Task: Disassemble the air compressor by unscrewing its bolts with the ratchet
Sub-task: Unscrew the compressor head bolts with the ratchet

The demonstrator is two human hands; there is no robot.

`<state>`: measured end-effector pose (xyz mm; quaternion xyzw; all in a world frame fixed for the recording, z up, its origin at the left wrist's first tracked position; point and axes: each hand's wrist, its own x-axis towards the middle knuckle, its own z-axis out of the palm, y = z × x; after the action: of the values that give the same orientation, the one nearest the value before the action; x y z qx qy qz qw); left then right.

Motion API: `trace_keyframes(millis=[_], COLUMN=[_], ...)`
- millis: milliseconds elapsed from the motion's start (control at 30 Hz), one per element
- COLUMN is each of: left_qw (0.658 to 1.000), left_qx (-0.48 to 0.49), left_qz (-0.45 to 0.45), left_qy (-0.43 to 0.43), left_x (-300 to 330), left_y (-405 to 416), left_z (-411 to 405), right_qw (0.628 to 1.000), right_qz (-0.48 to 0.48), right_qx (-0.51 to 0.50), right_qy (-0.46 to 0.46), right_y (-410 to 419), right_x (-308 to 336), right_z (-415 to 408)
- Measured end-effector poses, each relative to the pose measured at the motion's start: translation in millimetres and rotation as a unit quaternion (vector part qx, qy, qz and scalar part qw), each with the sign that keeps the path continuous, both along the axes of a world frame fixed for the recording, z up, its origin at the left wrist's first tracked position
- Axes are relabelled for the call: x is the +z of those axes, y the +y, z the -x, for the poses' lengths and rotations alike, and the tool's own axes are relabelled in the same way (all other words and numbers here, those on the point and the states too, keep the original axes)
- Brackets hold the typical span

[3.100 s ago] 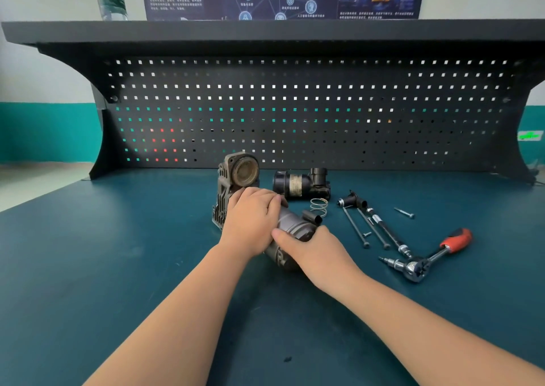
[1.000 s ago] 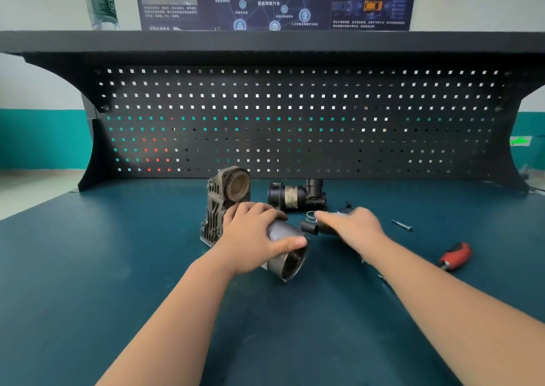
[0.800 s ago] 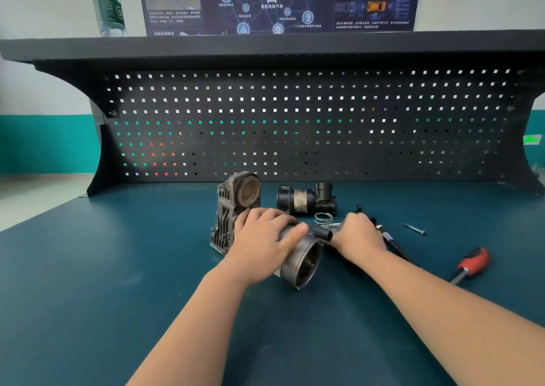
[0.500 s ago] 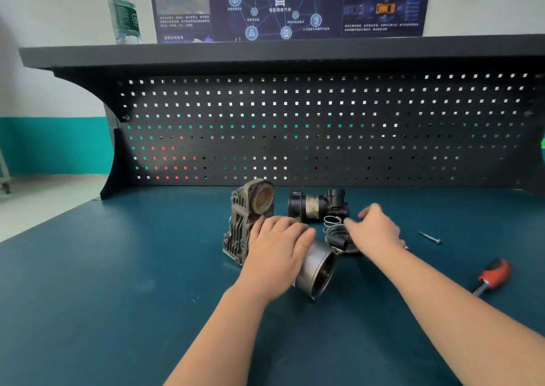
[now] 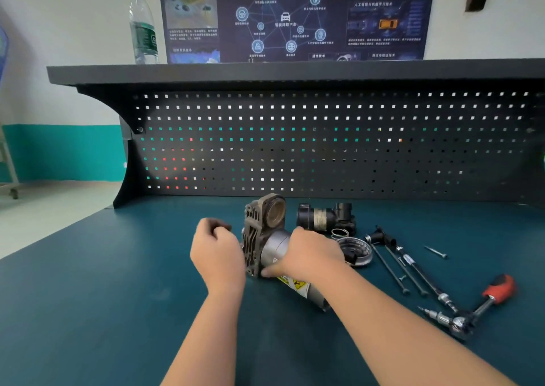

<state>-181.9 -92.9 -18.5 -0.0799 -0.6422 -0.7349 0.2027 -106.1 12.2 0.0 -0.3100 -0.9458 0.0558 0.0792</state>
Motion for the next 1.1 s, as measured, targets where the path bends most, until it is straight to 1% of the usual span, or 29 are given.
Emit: trace_keyframes(millis=[67,100,133,200,267,333,367,400,467,533,633,733,800,867,900,1000,1100], left_qw=[0.995,0.987,0.977,0.943,0.894,0.849,0.841,0.846,0.871,0.885,0.9,0.905,0.902,0.899,0.9,0.91,0.905], left_qx=[-0.083,-0.142,-0.204,-0.32,-0.408,-0.461,-0.467,-0.453,-0.403,-0.379,-0.362,-0.38,-0.4,-0.409,-0.411,-0.401,-0.416], left_qz=[-0.028,-0.031,-0.008,0.087,0.181,0.244,0.256,0.257,0.247,0.237,0.227,0.189,0.157,0.127,0.112,0.076,0.054], left_qy=[-0.055,-0.065,-0.058,-0.002,0.048,0.086,0.099,0.112,0.134,0.128,0.085,0.011,-0.047,-0.086,-0.092,-0.073,-0.069], left_x=[4.2,6.8,10.1,15.8,21.2,22.7,22.0,20.0,14.7,13.2,17.7,25.1,28.5,28.7,27.5,18.9,9.5], left_y=[-7.7,-12.0,-16.7,-25.9,-35.4,-46.6,-51.4,-55.1,-57.0,-54.7,-47.3,-34.1,-24.5,-17.6,-15.7,-14.1,-14.4], left_z=[7.9,11.0,11.5,10.2,3.5,-8.8,-16.1,-23.8,-38.2,-50.1,-53.3,-44.8,-37.2,-29.0,-24.9,-12.2,-6.1], right_qw=[0.999,0.999,0.997,0.992,0.982,0.969,0.964,0.959,0.957,0.961,0.961,0.958,0.959,0.961,0.962,0.963,0.964], right_qz=[-0.009,-0.011,-0.01,-0.004,0.016,0.043,0.054,0.062,0.058,0.009,-0.119,-0.186,-0.194,-0.186,-0.179,-0.15,-0.136], right_qx=[0.031,0.051,0.075,0.128,0.189,0.238,0.257,0.27,0.28,0.276,0.25,0.206,0.19,0.183,0.183,0.19,0.187], right_qy=[0.009,0.008,0.006,0.0,-0.015,-0.04,-0.051,-0.059,-0.057,-0.026,0.028,0.068,0.086,0.094,0.099,0.118,0.132], right_y=[3.3,6.8,10.3,17.9,21.9,22.6,22.0,20.9,17.4,10.6,1.8,3.6,7.9,11.0,12.5,16.9,22.0], right_x=[0.7,1.8,2.7,3.0,5.9,11.7,14.8,17.2,18.2,12.1,-12.1,-32.5,-37.2,-37.9,-37.7,-37.5,-38.5], right_z=[-5.1,-9.5,-14.3,-26.0,-39.8,-54.4,-61.6,-68.4,-82.6,-95.9,-107.0,-106.8,-103.4,-98.3,-95.4,-91.0,-92.0])
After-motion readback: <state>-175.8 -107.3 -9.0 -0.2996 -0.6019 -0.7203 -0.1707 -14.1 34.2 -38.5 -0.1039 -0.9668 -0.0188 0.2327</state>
